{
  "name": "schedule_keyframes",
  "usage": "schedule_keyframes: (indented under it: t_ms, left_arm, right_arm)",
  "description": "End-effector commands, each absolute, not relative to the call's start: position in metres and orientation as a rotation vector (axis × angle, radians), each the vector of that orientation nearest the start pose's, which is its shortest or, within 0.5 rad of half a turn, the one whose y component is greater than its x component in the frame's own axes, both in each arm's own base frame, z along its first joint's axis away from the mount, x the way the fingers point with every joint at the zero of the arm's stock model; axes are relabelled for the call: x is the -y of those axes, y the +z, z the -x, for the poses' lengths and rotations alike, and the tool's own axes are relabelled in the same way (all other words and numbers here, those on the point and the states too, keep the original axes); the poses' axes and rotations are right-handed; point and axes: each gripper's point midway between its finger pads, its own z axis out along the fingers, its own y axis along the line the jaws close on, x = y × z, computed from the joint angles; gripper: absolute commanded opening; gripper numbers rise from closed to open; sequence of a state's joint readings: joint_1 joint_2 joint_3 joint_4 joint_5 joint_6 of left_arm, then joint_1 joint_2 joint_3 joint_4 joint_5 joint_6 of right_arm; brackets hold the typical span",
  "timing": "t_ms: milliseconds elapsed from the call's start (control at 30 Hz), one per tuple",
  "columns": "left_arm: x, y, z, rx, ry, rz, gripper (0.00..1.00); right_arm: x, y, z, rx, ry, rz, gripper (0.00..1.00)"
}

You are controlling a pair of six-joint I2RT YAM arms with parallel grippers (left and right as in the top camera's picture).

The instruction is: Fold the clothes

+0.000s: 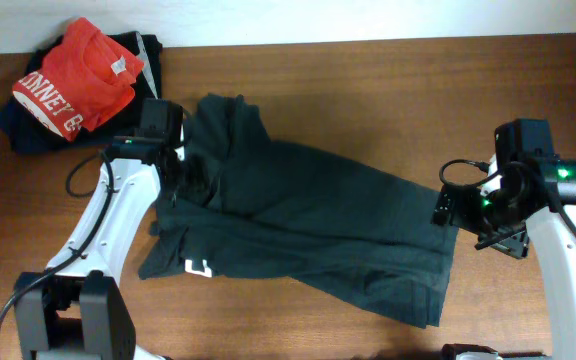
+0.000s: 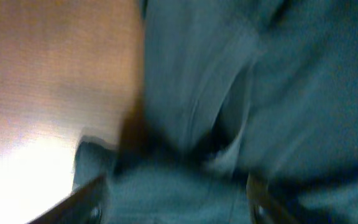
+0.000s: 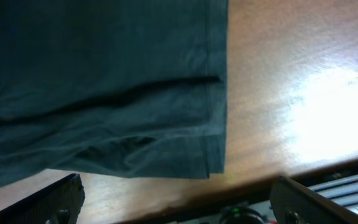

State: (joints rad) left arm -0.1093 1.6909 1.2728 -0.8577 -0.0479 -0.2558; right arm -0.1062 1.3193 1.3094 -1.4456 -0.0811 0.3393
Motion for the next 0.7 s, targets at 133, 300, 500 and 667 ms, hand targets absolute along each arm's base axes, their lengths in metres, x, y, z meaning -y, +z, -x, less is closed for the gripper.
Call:
schedule_keyframes:
  t_ms: [133, 300, 500, 667]
  left_arm:
    - [0.047, 0.067, -0.423, -2.724, -0.043, -0.081, 0.65]
    - [0.047, 0.009, -0.442, -2.756, -0.017, -0.122, 0.66]
    - [0.017, -0.017, -0.443, -2.781, 0.234, -0.080, 0.57]
    - [-0.037, -0.003, -0.430, -2.745, 0.626, 0.131, 0.01]
  right_arm:
    - [0.007, 0.187, -0.233, -2.943, 0.186, -0.666, 0.99]
    - [0.007, 0.187, -0.232, -2.947, 0.186, -0.667, 0.99]
    - [0.007, 0.174, -0.231, -2.962, 0.183, -0.672, 0.99]
    - [0.007, 0.139, -0.231, -3.005, 0.180, -0.686, 0.97]
